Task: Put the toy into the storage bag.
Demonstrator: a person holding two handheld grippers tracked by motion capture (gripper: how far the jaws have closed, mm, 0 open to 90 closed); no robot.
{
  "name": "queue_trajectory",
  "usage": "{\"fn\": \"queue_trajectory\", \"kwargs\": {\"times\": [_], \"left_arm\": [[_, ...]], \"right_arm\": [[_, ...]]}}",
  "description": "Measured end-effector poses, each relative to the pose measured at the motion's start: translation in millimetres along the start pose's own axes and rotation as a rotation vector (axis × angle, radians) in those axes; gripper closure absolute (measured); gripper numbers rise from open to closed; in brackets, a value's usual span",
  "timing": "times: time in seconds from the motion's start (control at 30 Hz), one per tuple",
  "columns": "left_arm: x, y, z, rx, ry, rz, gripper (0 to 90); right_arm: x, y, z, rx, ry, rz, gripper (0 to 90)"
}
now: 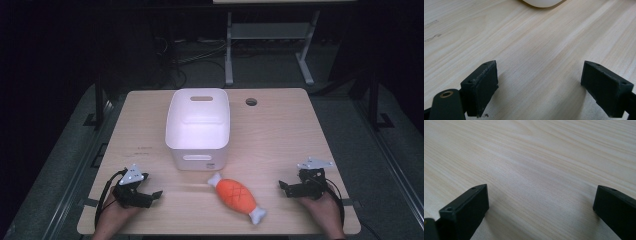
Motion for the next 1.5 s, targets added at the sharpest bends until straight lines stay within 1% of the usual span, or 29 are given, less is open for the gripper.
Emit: {"fn": "queue_trajectory", "kwargs": {"times": [0.2,0.3,0.33,0.37,0.4,0.43,0.47,0.6,0.7,0.77,0.8,0.83,0.93,1.0,1.03,1.27,1.33,1.4,1.43,1.5], "left_arm": [[0.0,0.0,0.0,0.000,0.000,0.000,13.2],[0.0,0.0,0.0,0.000,0.000,0.000,13.2],[0.0,0.0,0.0,0.000,0.000,0.000,13.1],[0.0,0.0,0.0,0.000,-0.001,0.000,13.1],[0.0,0.0,0.0,0.000,0.000,0.000,13.1],[0.0,0.0,0.0,0.000,0.000,0.000,13.1],[0.0,0.0,0.0,0.000,0.000,0.000,13.1],[0.0,0.0,0.0,0.000,0.000,0.000,13.2],[0.0,0.0,0.0,0.000,0.000,0.000,13.1],[0.0,0.0,0.0,0.000,0.000,0.000,13.1],[0.0,0.0,0.0,0.000,0.000,0.000,13.1],[0.0,0.0,0.0,0.000,0.000,0.000,13.1],[0.0,0.0,0.0,0.000,0.000,0.000,13.1],[0.0,0.0,0.0,0.000,0.000,0.000,13.1],[0.0,0.0,0.0,0.000,0.000,0.000,13.1],[0.0,0.0,0.0,0.000,0.000,0.000,13.1],[0.0,0.0,0.0,0.000,0.000,0.000,13.1],[0.0,0.0,0.0,0.000,0.000,0.000,13.1],[0.0,0.0,0.0,0.000,0.000,0.000,13.1],[0.0,0.0,0.0,0.000,0.000,0.000,13.1]], "right_arm": [[-0.3,0.2,0.5,-0.004,0.003,0.001,0.0],[-0.8,-0.5,1.3,-0.021,0.008,0.005,0.0],[-0.8,-1.3,1.8,-0.029,0.016,0.008,0.2],[-1.2,-2.1,2.4,-0.032,0.028,0.011,1.6],[-1.0,-2.8,3.3,-0.030,0.027,0.016,4.3],[-1.0,-2.8,3.3,-0.030,0.027,0.016,4.3],[-2.2,-5.2,5.6,-0.035,0.039,0.028,5.3],[-4.1,-6.5,9.3,-0.035,0.034,0.037,5.5],[-9.8,-9.1,16.0,-0.029,0.013,0.052,5.5],[-13.1,-10.8,19.5,-0.027,0.011,0.062,5.5],[-14.4,-11.8,21.2,-0.024,0.003,0.067,5.5],[-15.9,-12.7,22.3,-0.024,0.006,0.069,5.5],[-20.6,-15.0,26.4,-0.018,-0.003,0.086,5.5],[-22.0,-15.3,27.7,-0.016,-0.007,0.088,5.5],[-25.7,-16.8,30.2,-0.018,-0.004,0.099,5.5],[-39.1,-21.0,39.1,-0.004,-0.024,0.138,5.5],[-41.9,-21.8,41.2,-0.005,-0.024,0.144,5.5],[-44.5,-22.4,44.0,-0.003,-0.040,0.150,5.5],[-46.7,-23.1,45.2,-0.002,-0.035,0.154,5.5],[-50.0,-24.0,47.5,0.000,-0.042,0.163,5.5]]}}
Point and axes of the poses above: each handheld gripper's, and its own axes: y roughly forward along the jaws, z roughly out of its top, x roughly to its right, the point moved 5 cm from there along y, roughly forward along the jaws, and after that the axes turned 12 degrees about x, right-handed, at the moved point
